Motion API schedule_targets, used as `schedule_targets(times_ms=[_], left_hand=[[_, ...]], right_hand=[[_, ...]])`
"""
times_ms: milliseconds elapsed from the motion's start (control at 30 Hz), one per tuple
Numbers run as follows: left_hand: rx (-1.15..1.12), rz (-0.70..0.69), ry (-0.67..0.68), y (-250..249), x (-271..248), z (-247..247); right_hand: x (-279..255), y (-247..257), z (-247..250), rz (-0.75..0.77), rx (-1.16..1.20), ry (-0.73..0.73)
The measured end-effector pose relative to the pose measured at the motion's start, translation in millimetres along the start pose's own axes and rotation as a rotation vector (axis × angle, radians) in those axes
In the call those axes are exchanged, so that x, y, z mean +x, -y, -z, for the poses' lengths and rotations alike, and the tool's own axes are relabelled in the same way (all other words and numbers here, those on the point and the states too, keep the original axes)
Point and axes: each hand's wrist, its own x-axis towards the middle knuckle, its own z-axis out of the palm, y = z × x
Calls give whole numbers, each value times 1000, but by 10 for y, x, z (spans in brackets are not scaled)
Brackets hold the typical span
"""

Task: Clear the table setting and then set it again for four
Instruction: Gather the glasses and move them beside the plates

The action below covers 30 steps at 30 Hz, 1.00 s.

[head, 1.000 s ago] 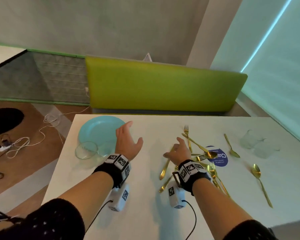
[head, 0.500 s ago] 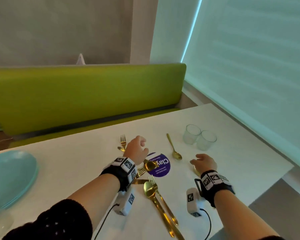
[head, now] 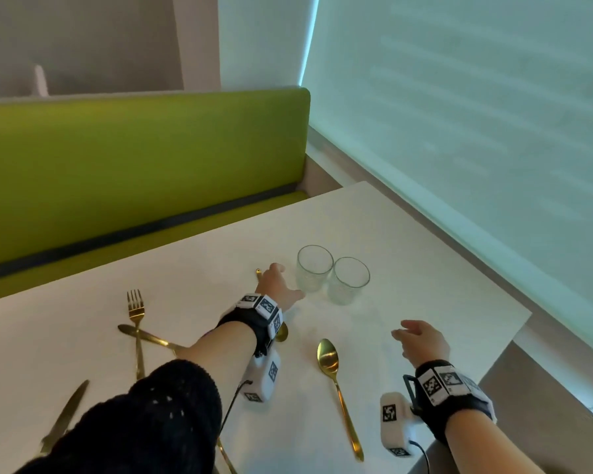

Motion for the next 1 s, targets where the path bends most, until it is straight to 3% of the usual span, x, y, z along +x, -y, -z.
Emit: schedule_targets(times_ms=[233,367,567,800,1000], left_hand=[[-41,34,-14,-92,381,-268],[-77,-25,12,-120,512,-386],[-129,-59,-93,-95,538,-451],[-243,-67,-223,-41,467,-256],[-264,-81,-268,143,402,74]], right_hand=[[198,-72,-86,-8,-1,20],[283,-19,-133,6,-5,44],[352,161,-282,20,18,113],[417,463,-565,23,31,199],[484,633,-839,73,105,106]])
